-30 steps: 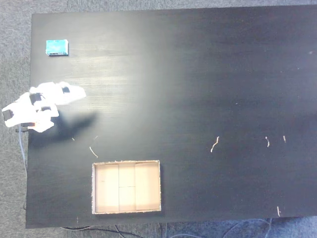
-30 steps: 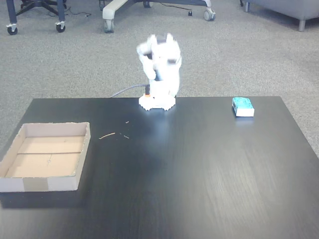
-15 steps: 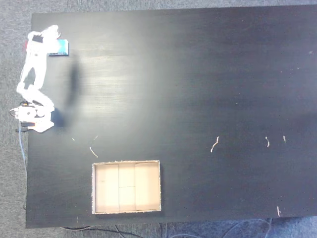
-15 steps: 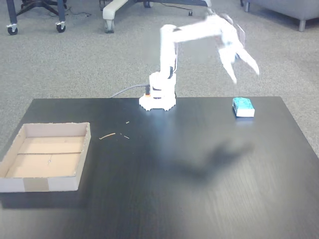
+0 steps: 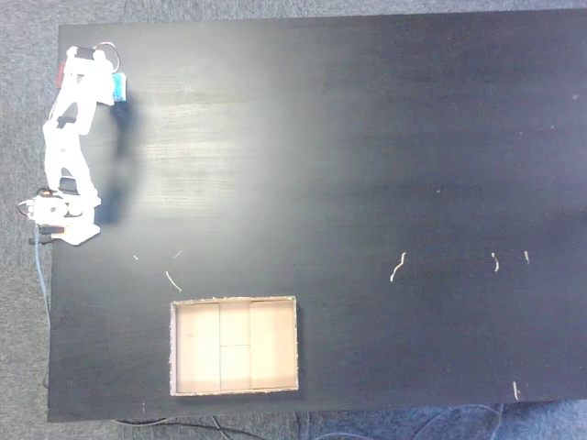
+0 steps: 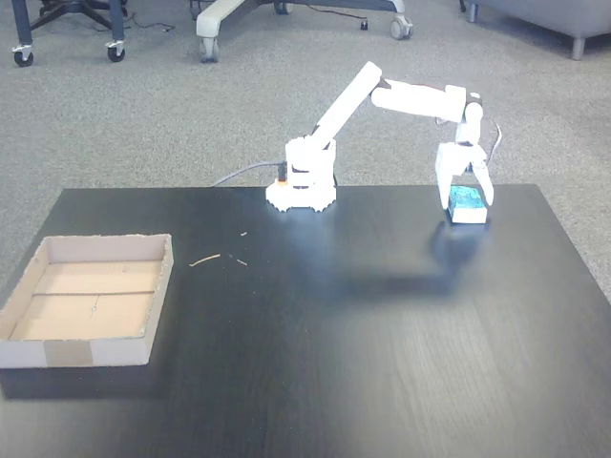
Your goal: Pick the green block and drop it in the box on the right.
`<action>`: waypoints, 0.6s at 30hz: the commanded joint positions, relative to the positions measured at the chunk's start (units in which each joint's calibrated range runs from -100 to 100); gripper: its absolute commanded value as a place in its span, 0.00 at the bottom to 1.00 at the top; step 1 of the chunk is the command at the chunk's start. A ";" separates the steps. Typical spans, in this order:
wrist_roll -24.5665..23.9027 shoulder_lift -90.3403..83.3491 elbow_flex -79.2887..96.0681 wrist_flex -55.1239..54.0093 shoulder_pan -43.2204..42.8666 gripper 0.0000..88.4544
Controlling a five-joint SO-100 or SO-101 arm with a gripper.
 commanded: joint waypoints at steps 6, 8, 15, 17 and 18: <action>-0.05 3.66 -2.36 -3.52 -0.09 0.22; -0.15 3.66 -1.81 -4.84 0.45 0.18; -0.63 -12.94 -27.47 7.71 28.96 0.17; 0.15 -10.57 -51.50 14.15 45.59 0.16; 1.07 -14.38 -52.13 14.32 53.78 0.16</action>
